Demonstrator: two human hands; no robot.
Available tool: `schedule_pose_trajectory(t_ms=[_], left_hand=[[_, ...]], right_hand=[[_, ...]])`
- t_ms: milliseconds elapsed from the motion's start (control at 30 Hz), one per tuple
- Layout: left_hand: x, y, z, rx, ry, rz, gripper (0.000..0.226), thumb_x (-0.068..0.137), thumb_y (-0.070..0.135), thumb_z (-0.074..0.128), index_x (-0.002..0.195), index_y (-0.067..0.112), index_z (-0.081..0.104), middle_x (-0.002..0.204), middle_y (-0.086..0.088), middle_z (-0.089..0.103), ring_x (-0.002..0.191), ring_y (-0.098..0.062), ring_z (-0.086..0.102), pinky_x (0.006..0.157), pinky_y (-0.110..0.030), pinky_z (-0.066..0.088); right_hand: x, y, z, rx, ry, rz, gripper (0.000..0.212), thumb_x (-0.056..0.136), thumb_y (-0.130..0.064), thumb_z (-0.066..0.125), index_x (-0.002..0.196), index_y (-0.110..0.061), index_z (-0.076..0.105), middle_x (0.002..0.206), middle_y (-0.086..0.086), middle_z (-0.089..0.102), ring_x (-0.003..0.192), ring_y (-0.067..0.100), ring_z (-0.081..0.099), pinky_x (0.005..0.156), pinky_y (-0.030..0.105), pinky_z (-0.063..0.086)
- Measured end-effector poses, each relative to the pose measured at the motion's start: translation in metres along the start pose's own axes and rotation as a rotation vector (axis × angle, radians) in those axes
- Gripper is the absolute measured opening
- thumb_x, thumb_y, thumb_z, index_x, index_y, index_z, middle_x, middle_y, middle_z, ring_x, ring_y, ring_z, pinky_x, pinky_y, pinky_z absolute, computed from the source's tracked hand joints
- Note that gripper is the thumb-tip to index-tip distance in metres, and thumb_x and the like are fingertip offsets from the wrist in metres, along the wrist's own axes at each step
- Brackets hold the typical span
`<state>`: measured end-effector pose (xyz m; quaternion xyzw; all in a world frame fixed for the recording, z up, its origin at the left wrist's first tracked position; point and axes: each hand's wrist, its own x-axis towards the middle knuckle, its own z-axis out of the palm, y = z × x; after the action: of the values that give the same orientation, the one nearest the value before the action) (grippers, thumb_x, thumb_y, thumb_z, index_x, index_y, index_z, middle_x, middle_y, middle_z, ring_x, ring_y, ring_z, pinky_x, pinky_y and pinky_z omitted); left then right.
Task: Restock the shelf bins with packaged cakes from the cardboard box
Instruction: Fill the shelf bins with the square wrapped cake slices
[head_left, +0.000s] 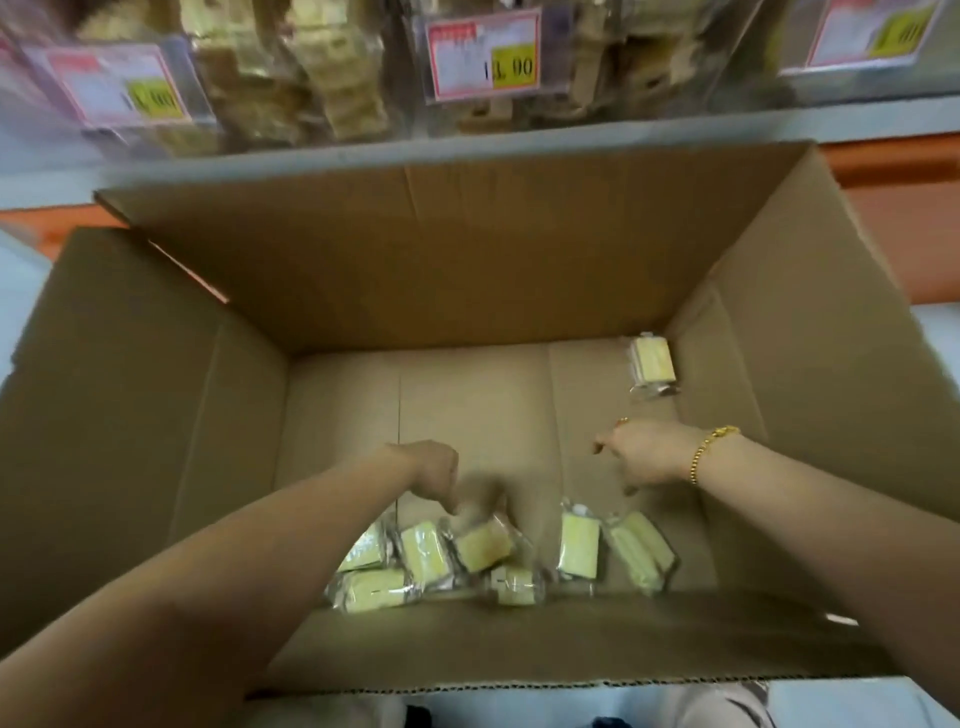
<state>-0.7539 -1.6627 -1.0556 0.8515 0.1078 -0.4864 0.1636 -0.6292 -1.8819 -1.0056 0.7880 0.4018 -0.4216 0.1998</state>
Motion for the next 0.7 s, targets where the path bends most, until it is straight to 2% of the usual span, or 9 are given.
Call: schedule_pose_trajectory(t_ms=[67, 100, 200, 267, 333, 400, 533, 700], left_hand=[[0.017, 0.001, -0.001, 0.056, 0.001, -0.024, 0.053, 0.084, 0.039, 0.070, 0.124, 0.008, 0.054, 0.125, -0.008, 0.057, 0.112, -0.025, 0.055, 0.090, -0.033, 0.047], [0.025, 0.003, -0.001, 0.062, 0.010, -0.021, 0.053, 0.084, 0.039, 0.069, 0.124, 0.008, 0.054, 0.124, -0.008, 0.058, 0.112, -0.025, 0.055, 0.090, -0.034, 0.046], [0.041, 0.018, 0.007, 0.056, 0.017, 0.057, 0.052, 0.084, 0.041, 0.069, 0.121, 0.006, 0.056, 0.119, -0.009, 0.060, 0.107, -0.026, 0.057, 0.080, -0.030, 0.043], [0.048, 0.028, 0.019, 0.065, -0.024, 0.122, 0.056, 0.082, 0.046, 0.070, 0.120, 0.007, 0.057, 0.116, -0.009, 0.062, 0.105, -0.026, 0.058, 0.075, -0.028, 0.041], [0.055, 0.029, 0.033, 0.109, -0.070, 0.154, 0.054, 0.081, 0.048, 0.070, 0.117, 0.009, 0.058, 0.114, -0.007, 0.063, 0.103, -0.025, 0.059, 0.073, -0.028, 0.040], [0.060, 0.022, 0.048, 0.159, -0.082, 0.156, 0.058, 0.079, 0.053, 0.070, 0.118, 0.013, 0.057, 0.115, -0.003, 0.063, 0.103, -0.024, 0.059, 0.073, -0.028, 0.042], [0.067, 0.014, 0.078, 0.171, 0.033, 0.142, 0.082, 0.072, 0.063, 0.069, 0.134, 0.018, 0.039, 0.129, -0.005, 0.054, 0.112, -0.025, 0.055, 0.084, -0.031, 0.045], [0.064, 0.016, 0.106, 0.249, 0.236, 0.148, 0.093, 0.074, 0.058, 0.067, 0.142, 0.009, 0.025, 0.136, -0.008, 0.041, 0.122, -0.025, 0.044, 0.098, -0.034, 0.039]], right_hand=[[0.016, 0.000, 0.001, -0.072, -0.113, 0.005, 0.059, 0.086, -0.023, 0.068, 0.140, -0.014, 0.045, 0.138, 0.009, 0.051, 0.123, 0.025, 0.052, 0.093, 0.028, 0.044], [0.024, 0.000, 0.002, -0.108, -0.124, -0.003, 0.056, 0.085, -0.023, 0.070, 0.136, -0.013, 0.050, 0.135, 0.009, 0.054, 0.120, 0.026, 0.054, 0.092, 0.029, 0.045], [0.044, -0.007, 0.008, -0.153, -0.029, -0.106, 0.039, 0.084, -0.017, 0.068, 0.122, -0.009, 0.060, 0.123, 0.012, 0.061, 0.111, 0.028, 0.059, 0.086, 0.029, 0.048], [0.054, -0.012, 0.023, -0.136, -0.006, -0.167, 0.033, 0.086, -0.014, 0.063, 0.118, -0.007, 0.060, 0.119, 0.014, 0.059, 0.109, 0.030, 0.058, 0.086, 0.031, 0.049], [0.060, -0.013, 0.042, -0.103, 0.007, -0.228, 0.040, 0.087, -0.012, 0.060, 0.126, -0.012, 0.053, 0.121, 0.013, 0.053, 0.113, 0.029, 0.054, 0.090, 0.032, 0.046], [0.062, -0.011, 0.062, -0.112, 0.024, -0.299, 0.053, 0.088, -0.008, 0.055, 0.138, -0.019, 0.041, 0.128, 0.010, 0.047, 0.118, 0.026, 0.047, 0.092, 0.030, 0.036], [0.069, 0.002, 0.097, -0.096, 0.011, -0.340, 0.073, 0.086, 0.000, 0.051, 0.148, -0.028, 0.026, 0.148, 0.007, 0.031, 0.128, 0.026, 0.038, 0.103, 0.033, 0.033], [0.080, -0.001, 0.110, -0.097, 0.116, -0.382, 0.063, 0.082, -0.007, 0.061, 0.138, -0.023, 0.038, 0.151, 0.007, 0.025, 0.131, 0.025, 0.035, 0.105, 0.033, 0.036]])
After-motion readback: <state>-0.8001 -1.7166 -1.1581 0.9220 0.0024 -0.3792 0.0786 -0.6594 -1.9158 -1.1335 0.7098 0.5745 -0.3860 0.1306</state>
